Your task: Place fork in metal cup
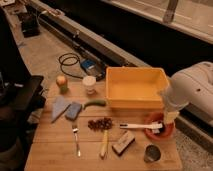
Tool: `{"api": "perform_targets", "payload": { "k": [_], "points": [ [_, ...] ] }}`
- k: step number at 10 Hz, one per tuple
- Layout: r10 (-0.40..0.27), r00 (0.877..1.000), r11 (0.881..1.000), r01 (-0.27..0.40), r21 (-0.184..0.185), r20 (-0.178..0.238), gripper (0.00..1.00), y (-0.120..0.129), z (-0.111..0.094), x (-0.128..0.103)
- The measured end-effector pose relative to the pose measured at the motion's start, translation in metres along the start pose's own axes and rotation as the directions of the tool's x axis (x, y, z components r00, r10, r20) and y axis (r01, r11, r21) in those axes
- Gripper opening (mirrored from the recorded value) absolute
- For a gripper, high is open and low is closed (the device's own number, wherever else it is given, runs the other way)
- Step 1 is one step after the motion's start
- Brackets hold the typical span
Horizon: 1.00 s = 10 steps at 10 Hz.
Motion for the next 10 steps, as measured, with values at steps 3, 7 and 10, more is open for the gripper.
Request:
{"api": "perform_targets", "payload": {
  "k": [3, 7, 10],
  "points": [
    [-0.119, 0.99, 0.993, 0.119, 0.009, 0.08, 0.8, 0.005, -0.004, -0.04],
    [-0.129, 0.991, 0.991, 0.129, -0.023, 0.032, 0.8, 0.003, -0.006, -0.022],
    [-0.21, 0.977, 0.976, 0.211, -0.05, 0.026, 0.8, -0.007, 0.01, -0.012]
  ]
}}
